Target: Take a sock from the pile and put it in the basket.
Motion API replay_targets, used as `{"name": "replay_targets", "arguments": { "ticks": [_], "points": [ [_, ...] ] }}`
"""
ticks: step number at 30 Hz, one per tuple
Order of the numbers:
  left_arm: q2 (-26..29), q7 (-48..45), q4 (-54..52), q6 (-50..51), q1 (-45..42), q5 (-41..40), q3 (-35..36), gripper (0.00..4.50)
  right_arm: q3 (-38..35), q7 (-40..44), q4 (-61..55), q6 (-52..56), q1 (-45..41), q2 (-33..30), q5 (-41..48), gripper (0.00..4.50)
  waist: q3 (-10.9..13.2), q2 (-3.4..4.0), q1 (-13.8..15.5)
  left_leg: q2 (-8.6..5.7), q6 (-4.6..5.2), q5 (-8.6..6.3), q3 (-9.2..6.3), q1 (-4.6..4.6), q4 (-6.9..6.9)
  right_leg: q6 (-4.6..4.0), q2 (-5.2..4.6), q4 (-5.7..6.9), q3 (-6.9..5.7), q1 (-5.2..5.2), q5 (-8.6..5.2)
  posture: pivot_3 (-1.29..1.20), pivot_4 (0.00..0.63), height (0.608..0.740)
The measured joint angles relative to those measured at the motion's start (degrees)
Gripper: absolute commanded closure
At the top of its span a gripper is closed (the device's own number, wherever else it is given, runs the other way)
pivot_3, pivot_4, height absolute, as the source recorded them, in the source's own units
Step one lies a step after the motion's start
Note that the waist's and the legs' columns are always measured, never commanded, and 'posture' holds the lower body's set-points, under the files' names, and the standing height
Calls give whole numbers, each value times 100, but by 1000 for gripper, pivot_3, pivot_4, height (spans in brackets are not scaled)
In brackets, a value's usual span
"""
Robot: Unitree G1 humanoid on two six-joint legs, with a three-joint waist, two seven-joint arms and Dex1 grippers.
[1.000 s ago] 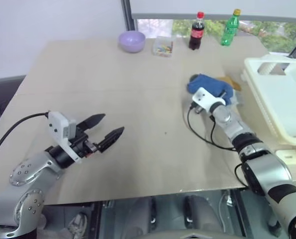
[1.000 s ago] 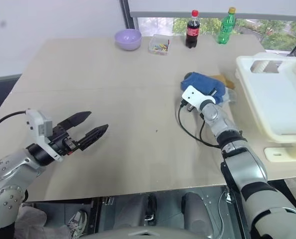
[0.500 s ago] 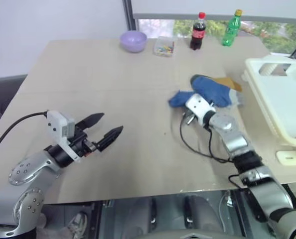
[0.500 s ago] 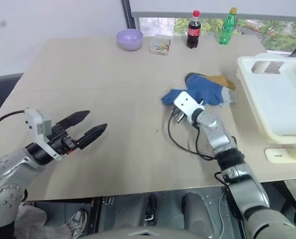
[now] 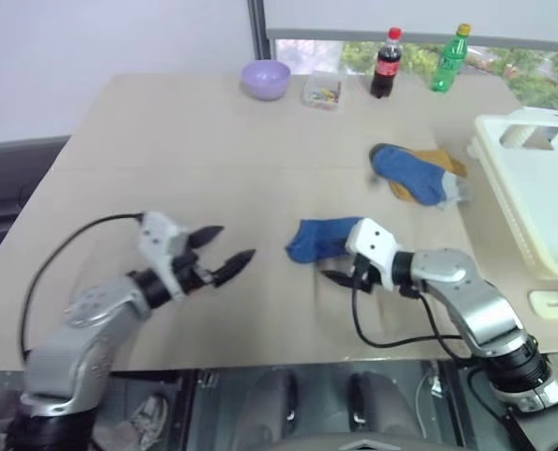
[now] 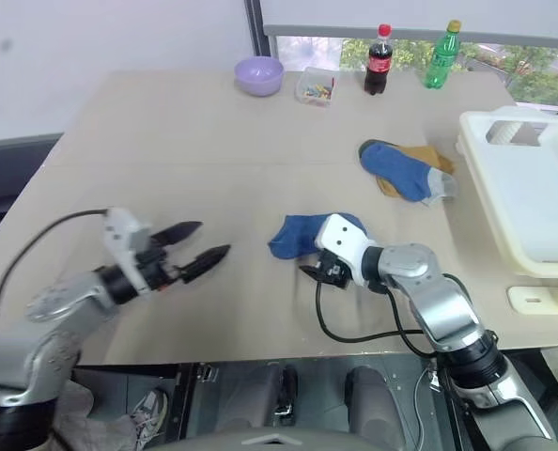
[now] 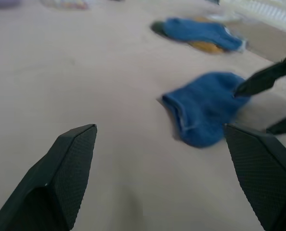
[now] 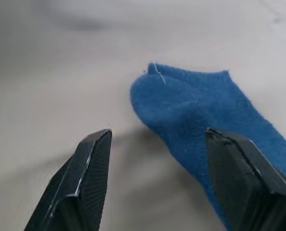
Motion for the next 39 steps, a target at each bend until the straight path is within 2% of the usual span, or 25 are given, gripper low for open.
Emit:
{"name": "replay_targets", "arguments": {
  "ticks": [4,9,11,13,14,15,24,30,35,37,39],
  "points": [
    [-665,403,677,80,-553,497,-714,0,-481,-134,-149,-576,358,-283,28,1281,-4,-15,49,1,0,1,0,-6,3,23,6,-1,1,-2,13,0,150,740],
    [-895,393,1232,-157,-1022,1004,-1048,2217,-1021,171,-194,-1030,1088,-741,448,1230,-6,-16,42,2,4,-1,1,-4,2,24,8,-1,1,0,12,0,150,740],
    [-897,321,1336,-232,-1099,1126,-1135,3123,-1211,254,-223,-1035,1222,-880,591,730,-6,-16,40,3,6,-1,3,-3,3,23,8,-2,4,2,12,0,150,740],
    [-917,250,1407,-301,-1118,1184,-1165,3966,-1395,262,-281,-1035,1310,-937,717,27,-6,-16,41,6,6,-1,2,-1,4,19,9,-2,4,2,9,0,150,740],
    [-923,176,1468,-349,-1139,1208,-1187,4382,-1508,237,-339,-1035,1365,-935,818,0,-6,-16,42,6,6,-1,2,0,4,15,9,-1,4,2,7,0,150,740],
    [-924,134,1504,-373,-1153,1214,-1196,4450,-1537,224,-361,-1036,1374,-933,854,0,-6,-16,42,8,6,-1,1,0,4,11,9,-1,4,2,4,0,150,740],
    [-1057,-298,1788,-571,-1287,1179,-1172,4450,-1676,-102,-385,-1342,1461,-692,1027,0,-5,-17,45,8,7,-1,2,-4,7,4,8,-1,5,2,0,0,150,740],
    [-502,-922,1700,-551,-951,702,-436,4450,-1682,-133,-380,-1554,1554,-693,1029,0,-5,-16,26,15,6,-2,1,-3,6,1,9,0,6,-1,-1,0,150,740],
    [590,-1796,1527,-334,-344,-106,847,4450,-1667,-129,-344,-1683,1578,-681,1038,0,1,-24,6,26,3,-2,1,-4,5,0,-9,-2,3,-7,-2,0,150,740],
    [945,-2200,1344,-67,-275,-537,1198,3553,-1651,-128,-280,-1745,1559,-650,1038,0,1,-22,52,21,3,-3,-1,-2,6,-1,-22,-5,-5,-5,-2,0,150,740],
    [935,-2285,1163,122,-282,-721,1138,2663,-1611,-125,-188,-1799,1520,-622,1034,0,-2,-14,84,5,3,-3,-1,-2,6,0,-39,-5,-5,-2,-2,0,150,740]
  ]
}}
